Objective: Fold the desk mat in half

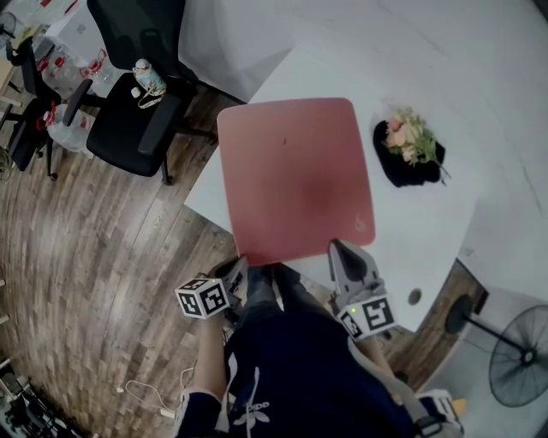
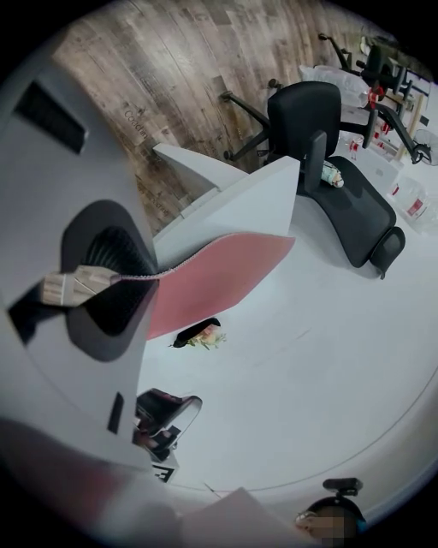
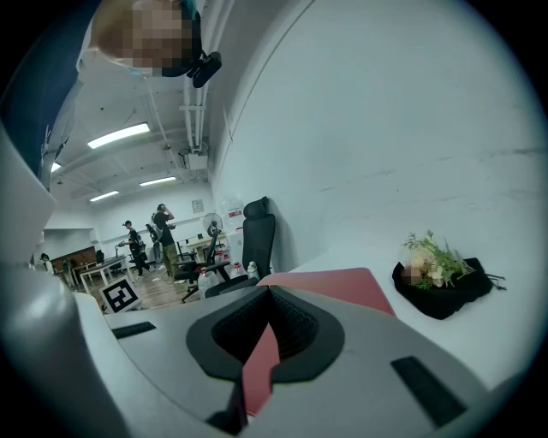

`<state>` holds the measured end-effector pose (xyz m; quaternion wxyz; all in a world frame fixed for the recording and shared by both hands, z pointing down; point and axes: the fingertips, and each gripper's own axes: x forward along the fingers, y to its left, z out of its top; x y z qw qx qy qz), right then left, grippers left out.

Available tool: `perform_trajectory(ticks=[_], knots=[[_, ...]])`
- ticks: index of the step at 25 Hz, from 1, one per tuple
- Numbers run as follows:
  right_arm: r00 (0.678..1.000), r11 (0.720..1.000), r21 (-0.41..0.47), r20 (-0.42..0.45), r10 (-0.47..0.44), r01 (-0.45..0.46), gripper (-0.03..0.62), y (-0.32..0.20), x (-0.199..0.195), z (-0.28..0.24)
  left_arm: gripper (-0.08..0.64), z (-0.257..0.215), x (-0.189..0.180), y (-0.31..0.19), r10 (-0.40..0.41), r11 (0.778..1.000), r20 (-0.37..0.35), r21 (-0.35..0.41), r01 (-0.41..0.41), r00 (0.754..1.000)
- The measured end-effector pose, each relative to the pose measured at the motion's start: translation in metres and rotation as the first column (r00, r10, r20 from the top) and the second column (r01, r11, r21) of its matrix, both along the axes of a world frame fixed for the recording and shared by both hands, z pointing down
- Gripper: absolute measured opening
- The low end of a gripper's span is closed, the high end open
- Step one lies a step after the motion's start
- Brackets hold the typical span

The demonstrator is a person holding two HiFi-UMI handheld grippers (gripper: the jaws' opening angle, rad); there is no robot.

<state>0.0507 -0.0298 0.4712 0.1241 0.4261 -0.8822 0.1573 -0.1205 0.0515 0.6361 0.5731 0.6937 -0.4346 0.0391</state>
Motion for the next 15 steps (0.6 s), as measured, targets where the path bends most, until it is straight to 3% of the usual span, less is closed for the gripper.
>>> perform_trajectory(ticks=[7, 15], knots=[[0.999, 0.999, 0.043, 0.031, 0.019, -0.020, 0.003, -0.011, 0.000, -0.020, 0.020, -0.040, 0.002, -0.031, -0.108, 0.989, -0.040, 0.100, 0.111, 0.993], [0.998, 0.992, 0.113, 0.032, 0.053, -0.057, 0.003, -0.025, 0.009, -0.041, 0.020, -0.070, 0.008, -0.072, -0.094, 0.977, -0.032, 0.190, 0.099, 0.995]])
